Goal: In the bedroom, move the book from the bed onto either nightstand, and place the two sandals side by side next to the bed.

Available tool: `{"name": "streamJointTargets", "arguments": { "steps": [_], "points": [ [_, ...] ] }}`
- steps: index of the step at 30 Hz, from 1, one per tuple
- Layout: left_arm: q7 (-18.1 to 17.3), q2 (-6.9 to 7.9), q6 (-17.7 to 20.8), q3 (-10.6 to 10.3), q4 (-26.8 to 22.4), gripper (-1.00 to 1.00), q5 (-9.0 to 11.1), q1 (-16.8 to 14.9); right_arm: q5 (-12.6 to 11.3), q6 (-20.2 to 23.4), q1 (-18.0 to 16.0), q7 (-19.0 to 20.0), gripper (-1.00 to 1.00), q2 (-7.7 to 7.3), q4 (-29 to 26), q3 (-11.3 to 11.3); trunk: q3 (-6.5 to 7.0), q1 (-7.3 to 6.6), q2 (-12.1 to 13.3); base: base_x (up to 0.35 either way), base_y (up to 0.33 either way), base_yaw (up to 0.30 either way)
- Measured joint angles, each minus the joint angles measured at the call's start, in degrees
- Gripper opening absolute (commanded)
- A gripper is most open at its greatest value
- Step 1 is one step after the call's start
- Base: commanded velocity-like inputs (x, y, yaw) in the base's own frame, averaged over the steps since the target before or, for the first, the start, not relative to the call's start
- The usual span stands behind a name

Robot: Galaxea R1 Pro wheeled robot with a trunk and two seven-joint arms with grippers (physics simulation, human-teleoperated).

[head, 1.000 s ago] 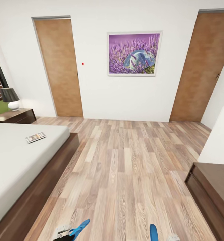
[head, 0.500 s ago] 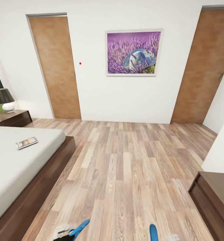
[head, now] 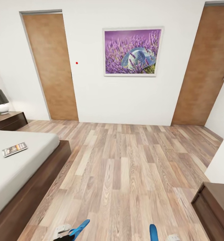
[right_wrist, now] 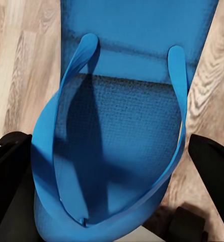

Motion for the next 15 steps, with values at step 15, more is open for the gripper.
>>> {"name": "streamJointTargets", "arguments": {
  "steps": [15],
  "points": [
    [0.00,0.00,0.01,0.02,0.00,-1.00,0.04,-0.01,0.00,0.00,0.00,0.00,-1.00,0.00,0.00,0.00,0.00,0.00,0.00,0.308,-0.089,0.000]
  ]
}}
